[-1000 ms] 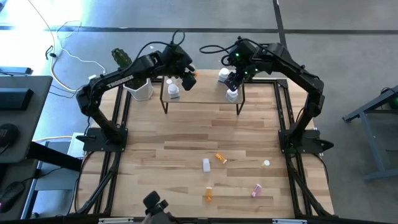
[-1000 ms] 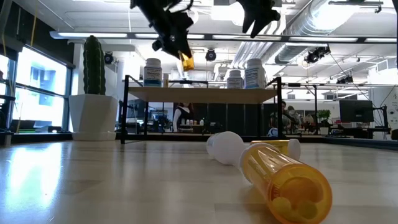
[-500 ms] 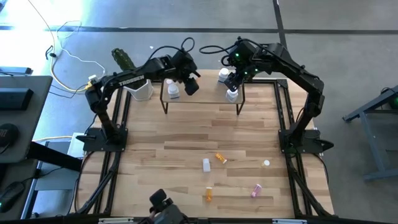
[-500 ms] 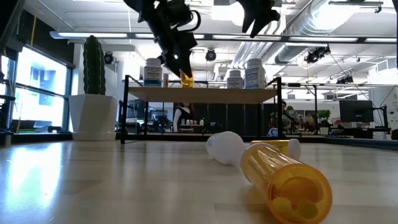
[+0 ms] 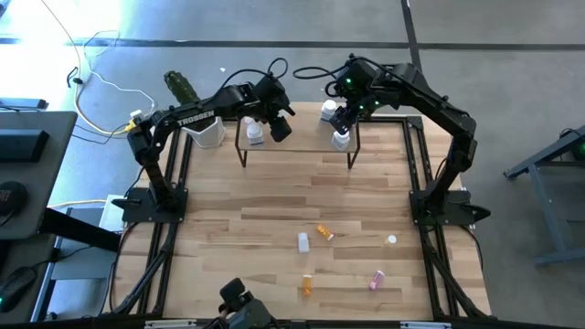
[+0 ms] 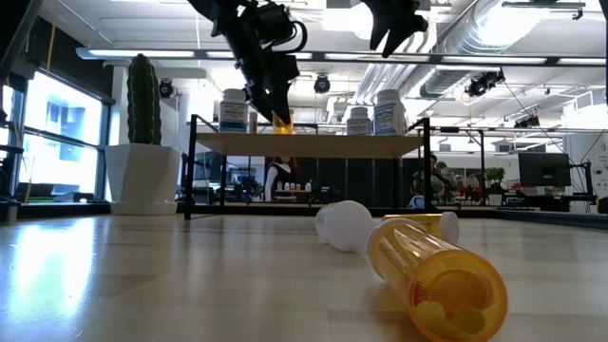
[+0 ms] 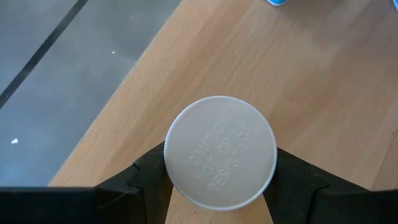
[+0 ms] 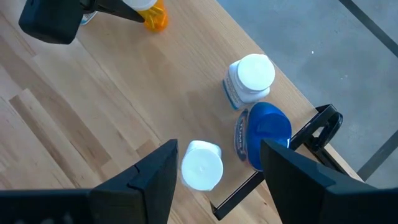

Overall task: Pick and place medicine bottles onto shelf by color
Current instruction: Put the big orange pill bottle on the shelf

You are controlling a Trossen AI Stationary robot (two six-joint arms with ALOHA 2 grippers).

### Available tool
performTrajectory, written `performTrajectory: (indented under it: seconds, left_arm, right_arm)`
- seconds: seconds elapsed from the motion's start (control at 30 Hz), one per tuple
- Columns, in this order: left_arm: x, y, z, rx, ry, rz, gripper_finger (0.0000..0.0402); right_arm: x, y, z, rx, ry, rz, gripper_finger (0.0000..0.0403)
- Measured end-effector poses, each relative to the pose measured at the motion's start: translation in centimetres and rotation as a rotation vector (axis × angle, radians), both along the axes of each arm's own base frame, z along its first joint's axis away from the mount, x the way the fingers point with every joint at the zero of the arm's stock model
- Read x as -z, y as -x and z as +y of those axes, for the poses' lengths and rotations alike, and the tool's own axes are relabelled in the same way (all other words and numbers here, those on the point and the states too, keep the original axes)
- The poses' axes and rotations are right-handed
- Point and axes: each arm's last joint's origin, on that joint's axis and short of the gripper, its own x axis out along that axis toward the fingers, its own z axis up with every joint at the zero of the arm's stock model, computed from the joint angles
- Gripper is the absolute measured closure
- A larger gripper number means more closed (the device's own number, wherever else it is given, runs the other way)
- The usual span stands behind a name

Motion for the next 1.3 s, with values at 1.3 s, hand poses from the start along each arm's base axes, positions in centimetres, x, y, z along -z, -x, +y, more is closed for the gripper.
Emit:
performTrajectory:
  seconds: [1.3]
  left_arm:
    - [-0.13,0.20,-0.19,0.041,-0.002,0.034,0.0154]
  right_arm:
    - [0.00,0.00,0.00,0.031,-0.014,-0.013,0.0187]
